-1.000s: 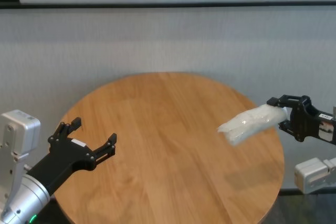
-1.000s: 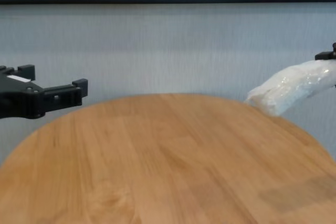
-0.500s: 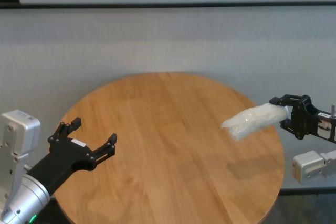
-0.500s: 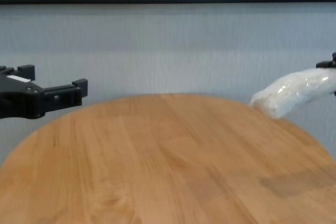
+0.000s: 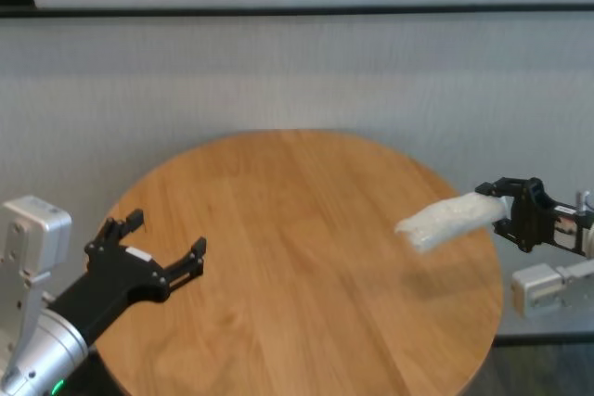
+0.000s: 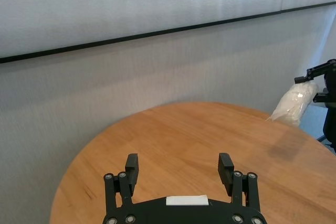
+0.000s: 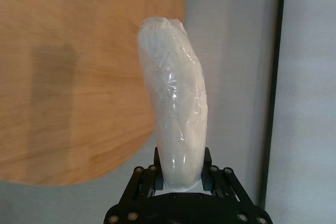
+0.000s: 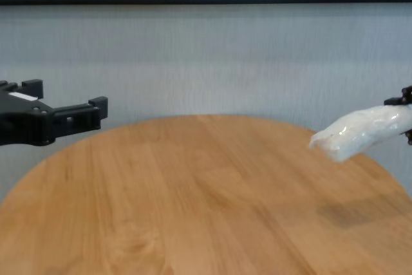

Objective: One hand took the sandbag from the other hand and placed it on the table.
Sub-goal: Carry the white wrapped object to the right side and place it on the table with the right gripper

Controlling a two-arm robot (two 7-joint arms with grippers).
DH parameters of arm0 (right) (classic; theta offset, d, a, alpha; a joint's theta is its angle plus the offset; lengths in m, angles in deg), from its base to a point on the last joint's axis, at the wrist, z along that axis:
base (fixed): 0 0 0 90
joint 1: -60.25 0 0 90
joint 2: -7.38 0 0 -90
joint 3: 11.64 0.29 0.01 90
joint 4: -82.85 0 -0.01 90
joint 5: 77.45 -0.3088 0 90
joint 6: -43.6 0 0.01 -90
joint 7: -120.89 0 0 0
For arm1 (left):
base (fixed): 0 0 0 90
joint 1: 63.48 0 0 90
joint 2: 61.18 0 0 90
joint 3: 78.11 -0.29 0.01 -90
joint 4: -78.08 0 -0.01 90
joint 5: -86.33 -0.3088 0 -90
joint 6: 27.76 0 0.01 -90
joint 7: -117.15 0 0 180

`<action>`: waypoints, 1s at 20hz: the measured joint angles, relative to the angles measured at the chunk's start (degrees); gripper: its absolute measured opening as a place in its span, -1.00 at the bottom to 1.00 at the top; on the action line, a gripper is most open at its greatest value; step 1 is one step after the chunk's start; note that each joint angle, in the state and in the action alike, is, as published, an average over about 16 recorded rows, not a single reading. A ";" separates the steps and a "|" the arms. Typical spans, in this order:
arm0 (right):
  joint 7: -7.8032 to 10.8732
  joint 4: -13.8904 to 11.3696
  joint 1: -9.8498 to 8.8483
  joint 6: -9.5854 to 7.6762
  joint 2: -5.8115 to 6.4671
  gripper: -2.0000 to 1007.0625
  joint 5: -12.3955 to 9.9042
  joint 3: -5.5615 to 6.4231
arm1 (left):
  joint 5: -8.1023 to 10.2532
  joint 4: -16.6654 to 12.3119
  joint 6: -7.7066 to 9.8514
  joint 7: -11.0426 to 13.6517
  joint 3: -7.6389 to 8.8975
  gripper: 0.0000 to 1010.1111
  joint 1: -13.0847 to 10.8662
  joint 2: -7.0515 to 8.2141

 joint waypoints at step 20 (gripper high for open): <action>7.63 9.37 6.63 0.02 -6.29 -0.24 -0.95 -6.44 | 0.00 0.00 0.00 0.00 0.00 0.98 0.00 0.00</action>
